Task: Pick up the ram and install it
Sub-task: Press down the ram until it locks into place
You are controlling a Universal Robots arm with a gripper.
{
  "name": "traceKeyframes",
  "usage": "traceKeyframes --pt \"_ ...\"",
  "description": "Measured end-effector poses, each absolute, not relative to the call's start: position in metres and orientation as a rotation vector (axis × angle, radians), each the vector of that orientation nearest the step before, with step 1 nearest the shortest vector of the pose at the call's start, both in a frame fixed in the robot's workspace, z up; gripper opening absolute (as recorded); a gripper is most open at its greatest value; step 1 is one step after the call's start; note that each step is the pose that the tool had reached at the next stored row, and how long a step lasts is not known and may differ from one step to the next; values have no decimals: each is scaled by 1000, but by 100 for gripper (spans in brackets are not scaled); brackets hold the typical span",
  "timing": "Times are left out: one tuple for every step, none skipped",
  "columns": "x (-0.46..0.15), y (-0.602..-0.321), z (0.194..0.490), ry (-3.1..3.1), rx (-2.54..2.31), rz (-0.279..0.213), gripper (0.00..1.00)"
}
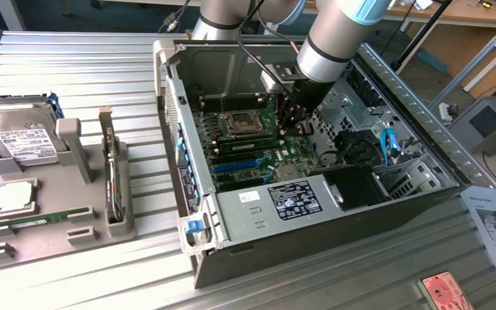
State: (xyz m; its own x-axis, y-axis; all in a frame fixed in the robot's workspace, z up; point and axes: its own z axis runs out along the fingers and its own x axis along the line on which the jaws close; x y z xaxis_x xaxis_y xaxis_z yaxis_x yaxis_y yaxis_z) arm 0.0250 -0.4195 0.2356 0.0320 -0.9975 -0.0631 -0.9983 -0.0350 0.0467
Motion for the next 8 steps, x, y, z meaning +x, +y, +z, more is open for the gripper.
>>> traceKeyframes --pt "25 -419 236 2175 -2249 122 11" --pt "25 -419 235 2175 -2249 122 11" --pt "25 -419 235 2175 -2249 122 11" --pt "25 -419 234 2175 -2249 122 11" --pt "25 -419 234 2175 -2249 122 11" --pt "25 -419 234 2175 -2249 122 11" --pt "25 -419 234 2175 -2249 122 11" --pt "25 -419 233 2175 -2249 122 11"
